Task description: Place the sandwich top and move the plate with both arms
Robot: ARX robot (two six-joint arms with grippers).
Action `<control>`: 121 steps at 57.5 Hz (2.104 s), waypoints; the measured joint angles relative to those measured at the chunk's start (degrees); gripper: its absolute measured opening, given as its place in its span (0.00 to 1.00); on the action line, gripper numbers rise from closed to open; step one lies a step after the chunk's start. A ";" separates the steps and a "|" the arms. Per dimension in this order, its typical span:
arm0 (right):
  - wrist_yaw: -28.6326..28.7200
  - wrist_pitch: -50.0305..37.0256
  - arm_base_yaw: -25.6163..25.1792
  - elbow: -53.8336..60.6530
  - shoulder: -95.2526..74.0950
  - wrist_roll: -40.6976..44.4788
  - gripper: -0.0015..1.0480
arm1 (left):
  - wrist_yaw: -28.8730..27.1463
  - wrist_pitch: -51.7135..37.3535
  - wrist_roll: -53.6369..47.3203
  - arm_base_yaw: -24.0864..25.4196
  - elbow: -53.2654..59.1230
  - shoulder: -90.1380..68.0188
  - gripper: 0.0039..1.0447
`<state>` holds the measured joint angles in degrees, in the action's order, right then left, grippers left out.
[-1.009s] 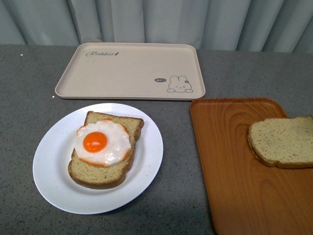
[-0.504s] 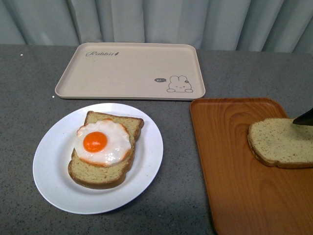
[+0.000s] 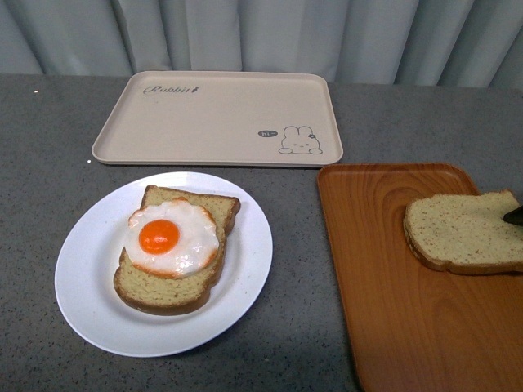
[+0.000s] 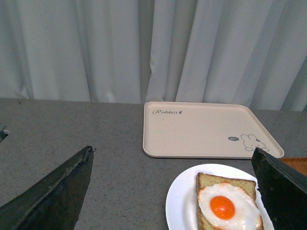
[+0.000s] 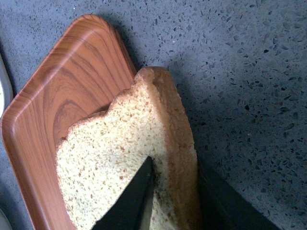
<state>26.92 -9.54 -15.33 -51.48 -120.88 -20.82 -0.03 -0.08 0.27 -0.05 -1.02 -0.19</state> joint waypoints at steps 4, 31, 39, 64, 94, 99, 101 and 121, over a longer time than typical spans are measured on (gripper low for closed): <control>0.46 0.00 0.00 0.00 0.15 0.04 0.11 | 0.00 0.00 0.00 0.00 0.00 0.00 0.94; 8.79 -8.35 10.97 8.26 21.42 -5.79 0.03 | 0.00 0.00 0.00 0.00 0.00 0.00 0.94; 8.41 -11.56 19.41 8.02 22.69 -10.69 0.03 | 0.00 0.00 0.00 0.00 0.00 0.00 0.94; 4.22 -15.72 42.25 -4.90 5.73 -18.08 0.03 | 0.00 0.00 0.00 0.00 0.00 0.00 0.94; -0.02 -8.15 44.48 -7.30 -1.03 -15.28 0.28 | 0.00 0.00 0.00 0.00 0.00 0.00 0.94; -1.86 -7.48 43.21 -4.90 0.74 -14.29 0.43 | 0.00 0.00 0.00 0.00 0.00 0.00 0.94; -2.43 -7.52 42.66 -3.93 1.75 -14.01 0.49 | 0.00 0.00 0.00 0.00 0.00 0.00 0.94; -24.72 -10.58 32.81 11.58 23.10 -5.29 0.91 | 0.00 0.00 0.00 0.00 0.00 0.00 0.94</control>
<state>2.20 -20.12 17.47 -39.90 -97.78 -26.11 -0.03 -0.08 0.27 -0.05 -1.02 -0.19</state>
